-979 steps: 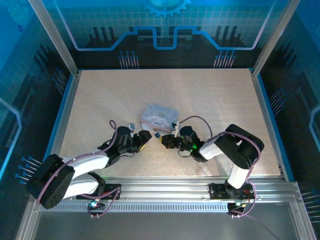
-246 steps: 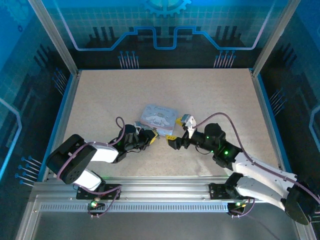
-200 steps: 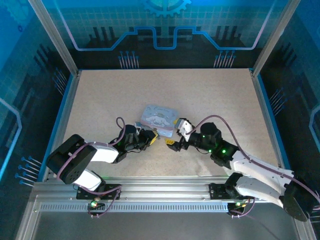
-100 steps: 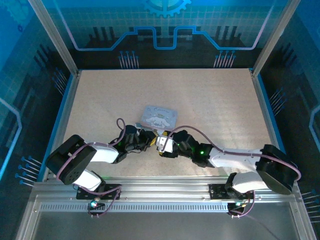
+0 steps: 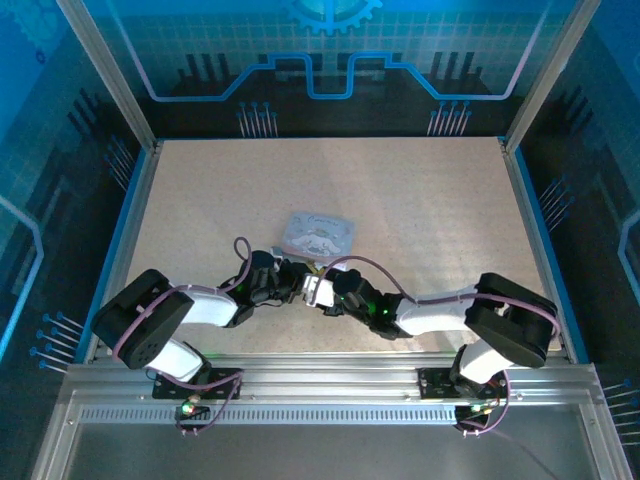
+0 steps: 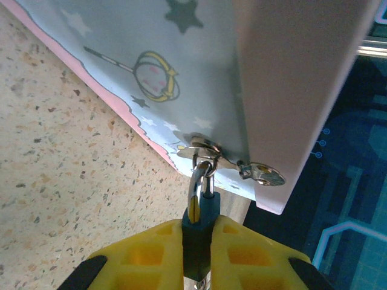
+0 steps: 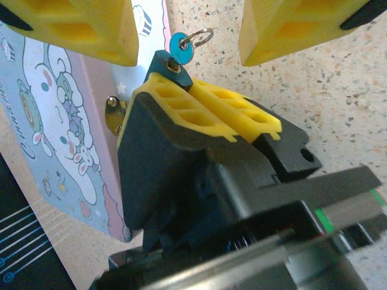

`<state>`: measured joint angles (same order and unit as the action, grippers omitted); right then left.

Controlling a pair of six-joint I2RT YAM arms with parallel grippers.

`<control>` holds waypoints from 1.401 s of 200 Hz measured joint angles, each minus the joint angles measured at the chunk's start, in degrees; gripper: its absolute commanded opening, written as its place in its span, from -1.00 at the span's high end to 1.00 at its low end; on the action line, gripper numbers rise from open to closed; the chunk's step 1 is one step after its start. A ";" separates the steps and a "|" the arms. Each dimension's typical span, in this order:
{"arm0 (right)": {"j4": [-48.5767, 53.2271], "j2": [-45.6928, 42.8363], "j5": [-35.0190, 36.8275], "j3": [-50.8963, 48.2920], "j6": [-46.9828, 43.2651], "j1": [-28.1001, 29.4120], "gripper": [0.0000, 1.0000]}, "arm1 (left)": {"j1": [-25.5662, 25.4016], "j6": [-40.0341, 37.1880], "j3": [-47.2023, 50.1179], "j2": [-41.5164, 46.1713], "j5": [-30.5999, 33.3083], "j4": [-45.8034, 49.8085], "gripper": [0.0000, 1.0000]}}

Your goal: Unlock a padlock with a key

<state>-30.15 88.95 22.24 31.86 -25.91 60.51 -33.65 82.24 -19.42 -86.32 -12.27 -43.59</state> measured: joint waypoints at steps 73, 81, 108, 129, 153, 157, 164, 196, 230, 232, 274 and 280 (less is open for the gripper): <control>-3.65 4.37 4.00 -0.04 -0.20 0.26 0.29 | -0.17 0.39 -0.04 -0.55 -0.02 0.00 0.71; -3.87 4.70 4.46 -0.04 -0.24 0.26 0.29 | -0.17 0.39 -0.04 -0.59 -0.02 0.00 0.71; -4.44 5.20 5.49 -0.04 -0.33 0.26 0.35 | -0.17 0.39 -0.04 -0.61 -0.02 -0.02 0.71; -4.37 5.20 5.86 -0.04 -0.63 0.28 0.43 | -0.17 0.39 -0.04 -0.61 0.00 -0.04 0.71; -4.39 5.22 5.92 -0.04 -0.79 0.31 0.53 | -0.17 0.39 -0.04 -0.63 0.00 -0.20 0.71; -4.48 5.22 6.03 -0.04 -0.72 0.31 0.55 | -0.17 0.39 -0.04 -0.63 -0.02 -0.20 0.71; -4.61 5.22 6.16 -0.04 -0.72 0.31 0.56 | -0.22 0.39 -0.04 -0.70 -0.02 -0.22 0.71; -4.57 5.25 6.08 -0.04 -0.66 0.35 0.75 | -0.24 0.42 -0.17 -0.94 0.00 -0.48 0.71; -4.46 5.25 6.08 -0.04 -0.72 0.35 0.89 | -0.22 0.42 -0.37 -1.05 0.04 -0.46 0.72; -4.46 5.25 6.08 -0.04 -0.72 0.35 0.89 | -0.22 0.42 -0.37 -1.05 0.04 -0.44 0.71; -4.44 5.25 6.32 -0.04 -0.70 0.35 0.97 | -0.22 0.42 -0.37 -1.05 0.09 -0.48 0.71; -4.44 5.25 6.32 -0.04 -0.70 0.35 0.98 | -0.22 0.39 -0.37 -1.05 0.09 -0.48 0.71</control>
<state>-34.59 94.19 28.56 31.81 -26.61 60.86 -33.87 82.63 -19.79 -87.37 -12.19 -44.07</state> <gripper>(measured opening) 0.063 0.145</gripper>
